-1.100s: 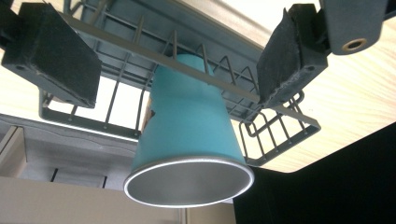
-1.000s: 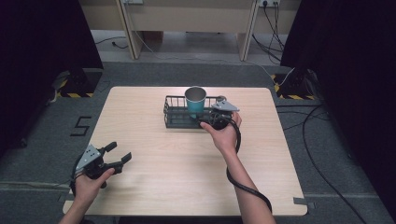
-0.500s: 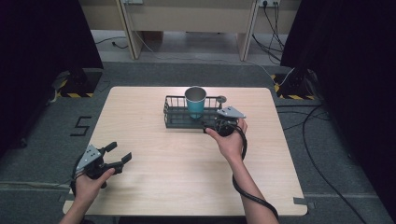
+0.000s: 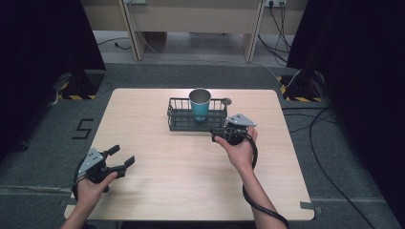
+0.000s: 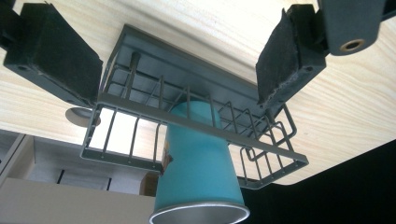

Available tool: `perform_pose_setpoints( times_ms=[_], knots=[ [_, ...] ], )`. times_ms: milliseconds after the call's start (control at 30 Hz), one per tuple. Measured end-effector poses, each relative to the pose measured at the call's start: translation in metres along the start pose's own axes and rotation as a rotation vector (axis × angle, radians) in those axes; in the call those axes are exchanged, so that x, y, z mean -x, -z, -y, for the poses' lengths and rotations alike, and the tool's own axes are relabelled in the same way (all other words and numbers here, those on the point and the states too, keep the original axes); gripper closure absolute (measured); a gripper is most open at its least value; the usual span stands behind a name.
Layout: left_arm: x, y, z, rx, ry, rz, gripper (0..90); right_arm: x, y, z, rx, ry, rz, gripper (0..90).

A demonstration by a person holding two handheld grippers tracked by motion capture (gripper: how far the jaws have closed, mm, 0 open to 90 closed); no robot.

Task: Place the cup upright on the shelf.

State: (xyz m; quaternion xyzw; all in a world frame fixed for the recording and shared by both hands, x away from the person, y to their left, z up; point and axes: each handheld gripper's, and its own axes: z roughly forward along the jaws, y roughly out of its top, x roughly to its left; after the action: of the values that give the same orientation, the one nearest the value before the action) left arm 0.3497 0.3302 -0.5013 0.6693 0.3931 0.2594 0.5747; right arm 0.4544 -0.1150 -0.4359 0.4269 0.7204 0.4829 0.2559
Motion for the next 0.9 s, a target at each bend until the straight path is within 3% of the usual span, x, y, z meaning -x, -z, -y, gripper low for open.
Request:
perform_pose_setpoints(
  times_ms=[567, 900],
  knots=[
    [0.0, 0.0, 0.0, 0.001, 0.0, -0.002, 15.4, 0.007, 0.019, 0.017, -0.019, 0.001, 0.011, 15.9],
    [0.001, 0.0, 0.0, -0.002, -0.002, -0.003, 15.4, 0.014, 0.035, 0.036, -0.031, -0.014, 0.028, 16.7]
  ],
)
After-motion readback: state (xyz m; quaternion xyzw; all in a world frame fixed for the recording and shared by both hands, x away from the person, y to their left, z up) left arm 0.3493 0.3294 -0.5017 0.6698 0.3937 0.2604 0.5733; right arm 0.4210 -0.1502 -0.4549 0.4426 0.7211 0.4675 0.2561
